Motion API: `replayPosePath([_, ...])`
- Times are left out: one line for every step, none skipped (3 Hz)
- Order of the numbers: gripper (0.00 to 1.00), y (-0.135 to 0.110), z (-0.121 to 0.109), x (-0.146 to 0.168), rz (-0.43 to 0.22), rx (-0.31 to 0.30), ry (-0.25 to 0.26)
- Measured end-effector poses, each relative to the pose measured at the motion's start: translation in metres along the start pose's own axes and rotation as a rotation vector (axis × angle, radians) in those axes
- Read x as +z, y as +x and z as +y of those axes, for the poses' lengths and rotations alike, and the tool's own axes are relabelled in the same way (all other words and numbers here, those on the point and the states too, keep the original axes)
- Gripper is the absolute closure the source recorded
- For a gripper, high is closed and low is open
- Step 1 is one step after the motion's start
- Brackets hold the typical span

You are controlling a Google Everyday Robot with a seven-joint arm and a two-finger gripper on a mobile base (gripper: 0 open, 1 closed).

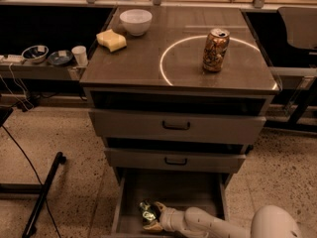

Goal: Pick green can from bottom drawer and place on counter

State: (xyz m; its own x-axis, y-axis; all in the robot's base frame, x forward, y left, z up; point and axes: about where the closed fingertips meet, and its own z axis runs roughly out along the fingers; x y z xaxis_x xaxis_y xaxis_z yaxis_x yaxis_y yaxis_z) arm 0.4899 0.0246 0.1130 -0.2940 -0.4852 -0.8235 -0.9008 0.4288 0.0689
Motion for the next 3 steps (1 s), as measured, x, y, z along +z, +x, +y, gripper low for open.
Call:
replayPosePath([0.47,0.0042,-0.0021,-0.0005,-0.027,0.029,0.002])
replayPosePath([0.70,0.0037,-0.0037,-0.0026,-0.086,0.059,-0.002])
replayPosePath([0.93,-0.0032,-0.0051,-0.0073,-0.182,0.066,-0.023])
